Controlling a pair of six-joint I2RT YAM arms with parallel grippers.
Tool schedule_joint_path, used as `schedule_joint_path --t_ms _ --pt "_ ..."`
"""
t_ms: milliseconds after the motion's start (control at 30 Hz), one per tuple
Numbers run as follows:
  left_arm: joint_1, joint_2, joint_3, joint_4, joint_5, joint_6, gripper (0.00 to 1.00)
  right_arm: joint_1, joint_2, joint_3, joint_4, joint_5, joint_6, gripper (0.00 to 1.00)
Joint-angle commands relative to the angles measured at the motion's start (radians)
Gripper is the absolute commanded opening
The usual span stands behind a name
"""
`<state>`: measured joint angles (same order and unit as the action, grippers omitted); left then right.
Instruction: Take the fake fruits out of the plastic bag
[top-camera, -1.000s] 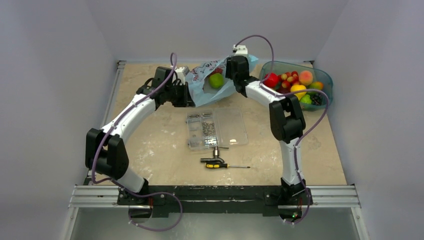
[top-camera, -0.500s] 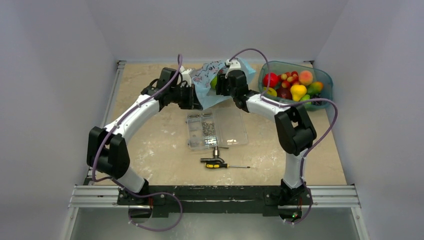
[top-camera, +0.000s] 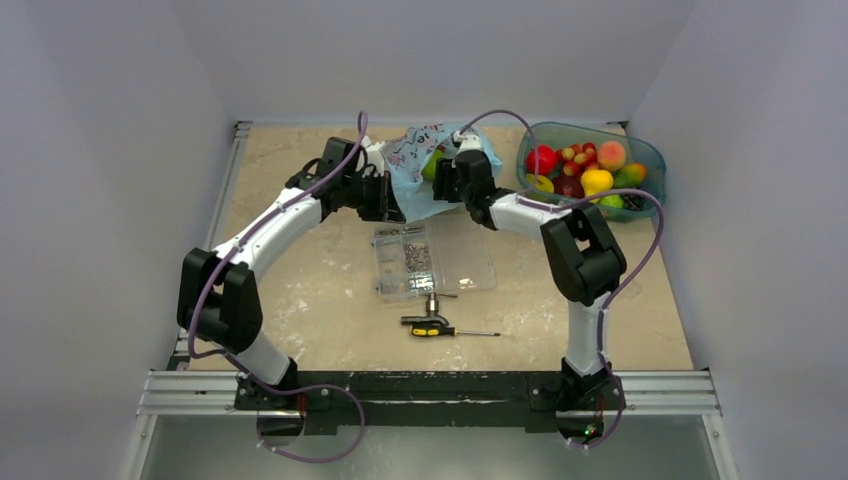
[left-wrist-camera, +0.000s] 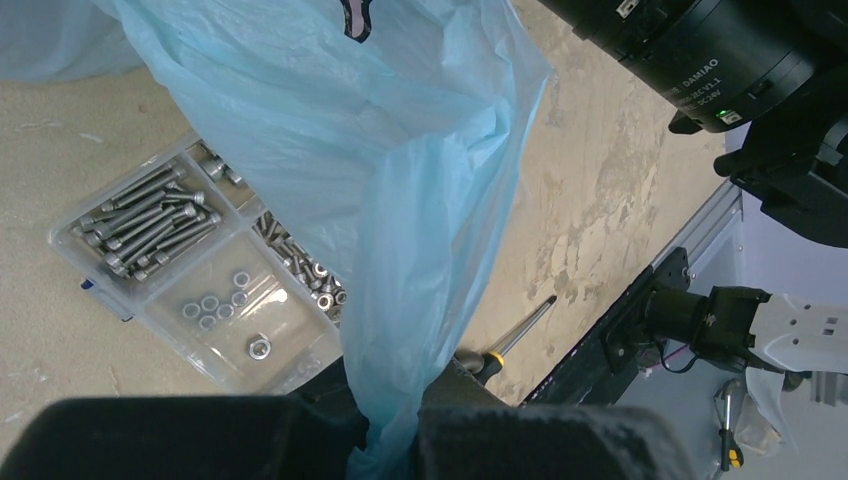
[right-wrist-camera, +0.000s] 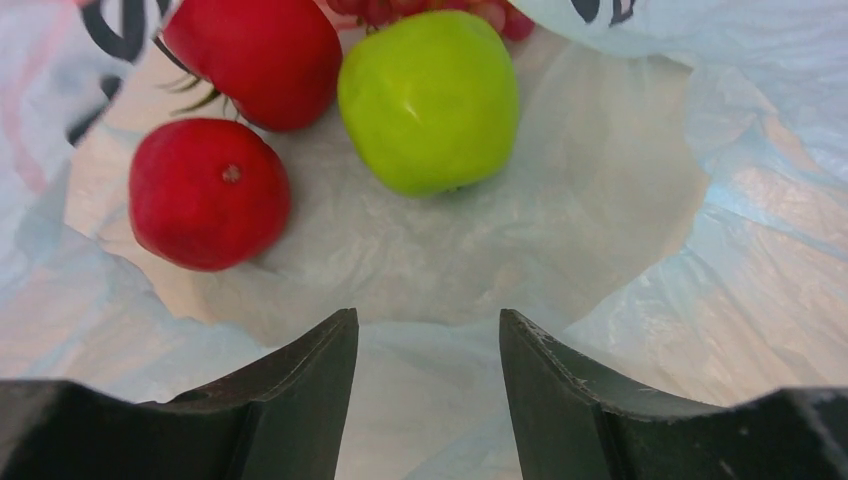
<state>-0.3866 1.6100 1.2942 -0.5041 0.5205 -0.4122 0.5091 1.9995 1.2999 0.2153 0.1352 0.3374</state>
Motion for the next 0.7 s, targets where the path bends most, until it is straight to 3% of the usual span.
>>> schedule_joint_path --t_ms 0,367,667 --pt "-0.002 -0.004 0.025 0.006 0.011 -0.014 0.0 -0.003 -0.033 0.074 0.087 0.005 0.015 0.55" --pt "-0.005 -0.002 0.024 0.004 0.006 -0.005 0.0 -0.015 0.144 0.313 0.072 0.032 -0.032 0.75" --pt "-0.004 0.005 0.025 0.004 0.003 -0.002 0.0 -0.029 0.246 0.364 0.129 0.002 -0.078 0.86"
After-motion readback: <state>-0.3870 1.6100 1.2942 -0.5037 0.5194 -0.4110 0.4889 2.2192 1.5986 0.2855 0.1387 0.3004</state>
